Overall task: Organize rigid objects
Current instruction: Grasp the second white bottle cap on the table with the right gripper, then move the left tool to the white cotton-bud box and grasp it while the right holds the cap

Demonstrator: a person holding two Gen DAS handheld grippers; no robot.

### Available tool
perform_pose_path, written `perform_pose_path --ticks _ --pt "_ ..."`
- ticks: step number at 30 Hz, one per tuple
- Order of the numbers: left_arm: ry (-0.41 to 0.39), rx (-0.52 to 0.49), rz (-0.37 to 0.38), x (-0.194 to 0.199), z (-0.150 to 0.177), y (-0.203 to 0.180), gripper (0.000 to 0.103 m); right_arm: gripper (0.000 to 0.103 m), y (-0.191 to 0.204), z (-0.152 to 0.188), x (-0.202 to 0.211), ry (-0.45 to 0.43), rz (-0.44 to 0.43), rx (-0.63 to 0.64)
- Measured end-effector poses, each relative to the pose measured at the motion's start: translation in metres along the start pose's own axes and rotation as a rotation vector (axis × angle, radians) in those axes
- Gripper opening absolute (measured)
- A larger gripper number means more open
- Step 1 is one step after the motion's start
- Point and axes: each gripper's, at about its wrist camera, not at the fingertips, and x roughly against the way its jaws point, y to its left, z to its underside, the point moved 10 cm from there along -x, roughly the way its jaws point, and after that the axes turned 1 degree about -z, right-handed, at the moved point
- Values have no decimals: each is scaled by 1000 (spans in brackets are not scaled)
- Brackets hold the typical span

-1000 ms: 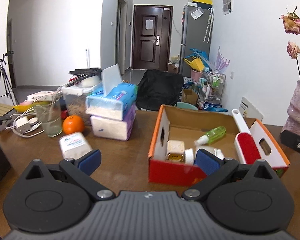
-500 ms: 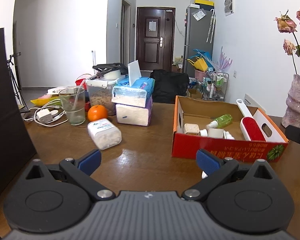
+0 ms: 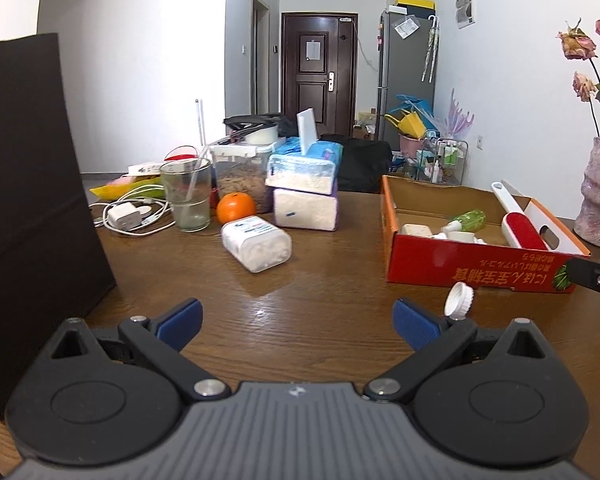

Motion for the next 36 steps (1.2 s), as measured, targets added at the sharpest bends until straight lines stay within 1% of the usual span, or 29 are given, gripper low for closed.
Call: perform_pose_path --ticks 7,12,15,21,24,25,26,27,28,29,36 --pt "15 22 -20 -7 6 27 103 103 22 14 -18 52 0 12" --pt "18 34 -29 -11 6 42 103 103 34 27 -43 102 3 11" --pt "22 41 -37 -13 6 50 103 98 41 35 -65 138 4 11" --pt "24 46 -53 -14 8 61 103 83 51 49 -114 208 13 3" --pt "26 47 -58 -15 7 65 103 72 55 56 -137 241 33 -10" --pt "26 47 -60 -16 7 66 103 63 54 57 -143 248 37 -21" --pt "27 46 -62 -17 6 67 103 52 54 58 -148 253 40 -33" --pt "29 47 -63 -19 6 67 103 44 54 59 -153 256 41 -42" --pt "31 47 -60 -21 4 67 103 21 53 59 -156 258 44 -50" --pt "32 46 -59 -23 3 67 103 15 52 60 -157 257 45 -63" --pt "48 39 -80 -46 -10 69 103 15 38 51 -146 183 47 -111"
